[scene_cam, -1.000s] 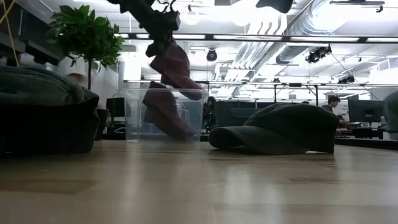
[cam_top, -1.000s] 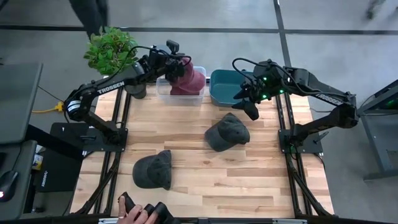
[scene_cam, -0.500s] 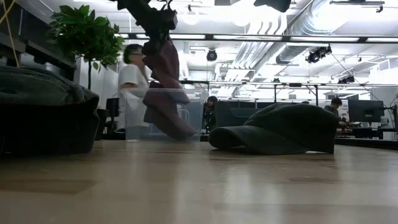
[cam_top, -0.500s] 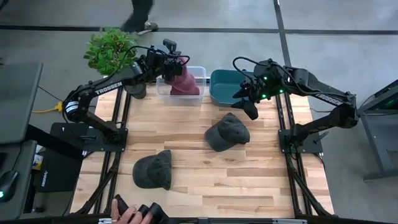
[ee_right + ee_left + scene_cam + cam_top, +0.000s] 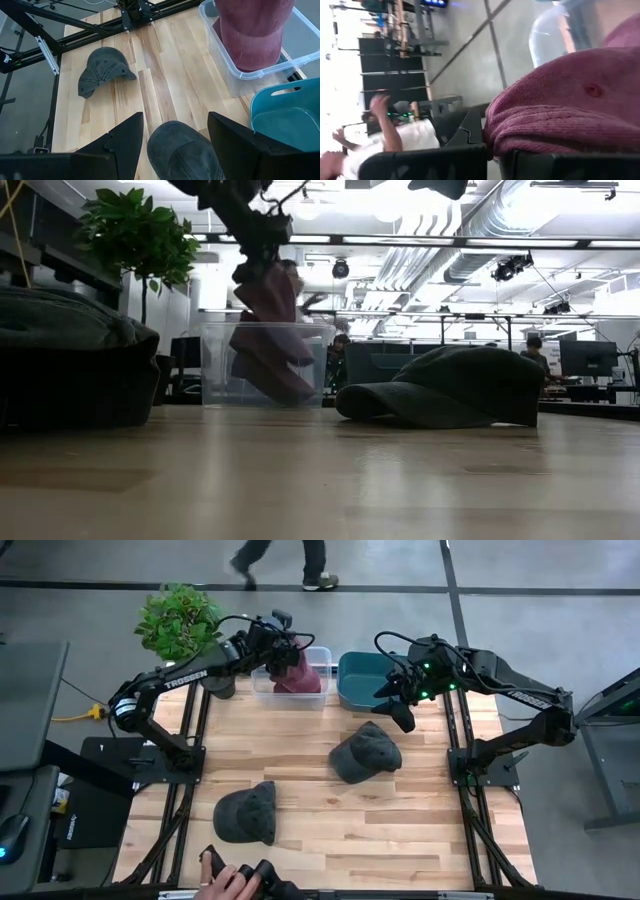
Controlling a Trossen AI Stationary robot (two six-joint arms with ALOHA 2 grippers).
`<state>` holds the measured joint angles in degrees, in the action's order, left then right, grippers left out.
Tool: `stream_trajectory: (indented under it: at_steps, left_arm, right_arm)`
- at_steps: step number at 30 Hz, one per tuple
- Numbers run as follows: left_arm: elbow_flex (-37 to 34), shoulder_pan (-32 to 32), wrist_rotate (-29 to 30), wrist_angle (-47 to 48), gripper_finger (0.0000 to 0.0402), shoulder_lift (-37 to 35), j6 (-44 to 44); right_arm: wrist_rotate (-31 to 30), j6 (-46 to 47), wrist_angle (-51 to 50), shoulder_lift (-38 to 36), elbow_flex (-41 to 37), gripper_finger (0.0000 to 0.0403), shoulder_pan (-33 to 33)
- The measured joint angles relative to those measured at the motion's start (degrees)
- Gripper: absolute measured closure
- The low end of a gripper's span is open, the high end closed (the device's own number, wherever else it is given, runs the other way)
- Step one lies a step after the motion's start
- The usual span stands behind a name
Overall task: Pick & Place hat
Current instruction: Put the red cap into the transparent bin
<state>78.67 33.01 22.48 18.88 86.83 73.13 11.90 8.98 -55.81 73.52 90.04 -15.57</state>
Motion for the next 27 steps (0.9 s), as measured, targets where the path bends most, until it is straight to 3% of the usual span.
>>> stream_trajectory:
  at_steps: [10, 27]
  left_arm:
    - [0.00, -0.04, 0.49, -2.80, 0.0401, 3.49, -1.24]
    - [0.04, -0.46, 2.22, 0.48, 0.0401, 6.14, -6.13]
  right_arm:
    - [0.00, 0.00, 0.00, 0.00, 0.00, 0.0187, 0.00]
    - [0.00, 0.00, 0.37, 0.02, -0.02, 0.0187, 0.00]
